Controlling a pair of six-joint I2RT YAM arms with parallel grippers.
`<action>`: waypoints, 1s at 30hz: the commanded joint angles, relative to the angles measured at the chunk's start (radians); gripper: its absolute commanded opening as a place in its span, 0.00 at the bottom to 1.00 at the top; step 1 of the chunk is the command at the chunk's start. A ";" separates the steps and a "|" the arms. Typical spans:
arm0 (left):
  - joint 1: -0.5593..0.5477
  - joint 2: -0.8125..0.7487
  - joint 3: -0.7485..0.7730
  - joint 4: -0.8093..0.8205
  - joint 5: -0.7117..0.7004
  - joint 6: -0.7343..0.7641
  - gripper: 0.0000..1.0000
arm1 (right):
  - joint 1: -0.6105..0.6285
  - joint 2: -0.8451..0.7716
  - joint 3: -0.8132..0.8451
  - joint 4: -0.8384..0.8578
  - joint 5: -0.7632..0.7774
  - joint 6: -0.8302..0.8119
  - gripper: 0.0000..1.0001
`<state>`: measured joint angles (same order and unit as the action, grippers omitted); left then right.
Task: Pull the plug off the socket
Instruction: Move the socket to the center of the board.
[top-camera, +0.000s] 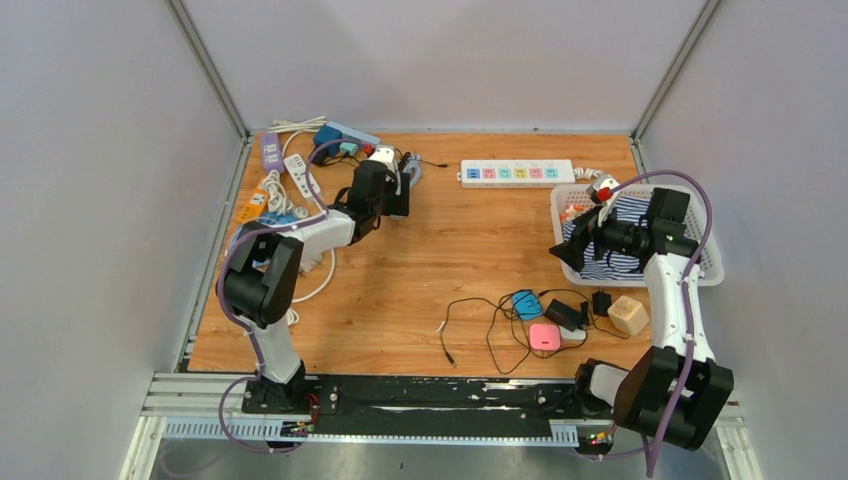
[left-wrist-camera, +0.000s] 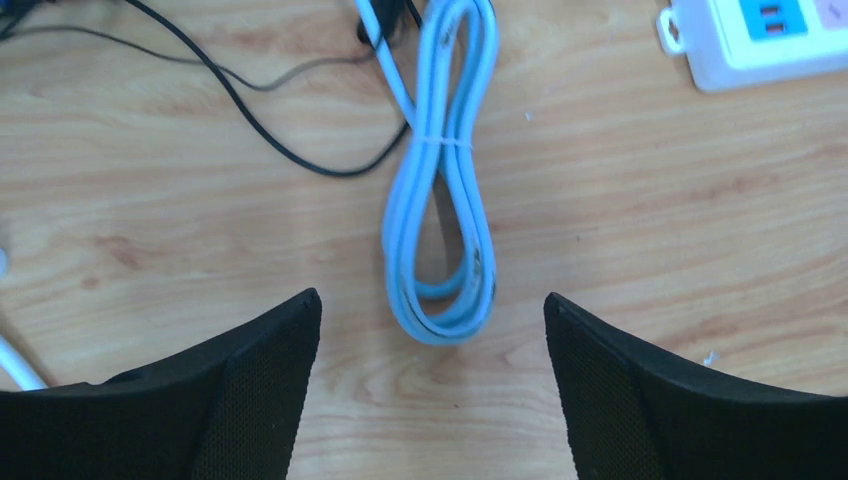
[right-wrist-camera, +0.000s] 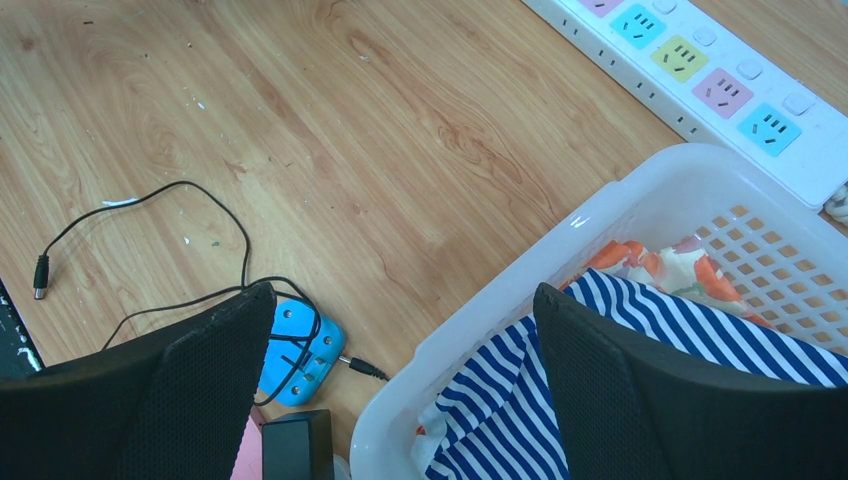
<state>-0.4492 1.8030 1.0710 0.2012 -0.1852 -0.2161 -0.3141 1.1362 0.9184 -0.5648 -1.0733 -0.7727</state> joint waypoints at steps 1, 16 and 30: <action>0.057 0.024 0.042 -0.012 0.066 -0.035 0.80 | -0.015 0.008 -0.015 0.006 -0.017 -0.014 0.99; 0.086 0.153 0.136 -0.077 0.139 -0.114 0.60 | -0.014 0.027 -0.017 0.005 0.008 -0.023 0.99; 0.084 0.225 0.201 -0.143 0.097 -0.144 0.48 | -0.015 0.033 -0.013 0.000 0.007 -0.030 0.99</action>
<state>-0.3679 2.0060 1.2530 0.0971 -0.0795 -0.3485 -0.3145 1.1690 0.9165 -0.5640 -1.0687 -0.7837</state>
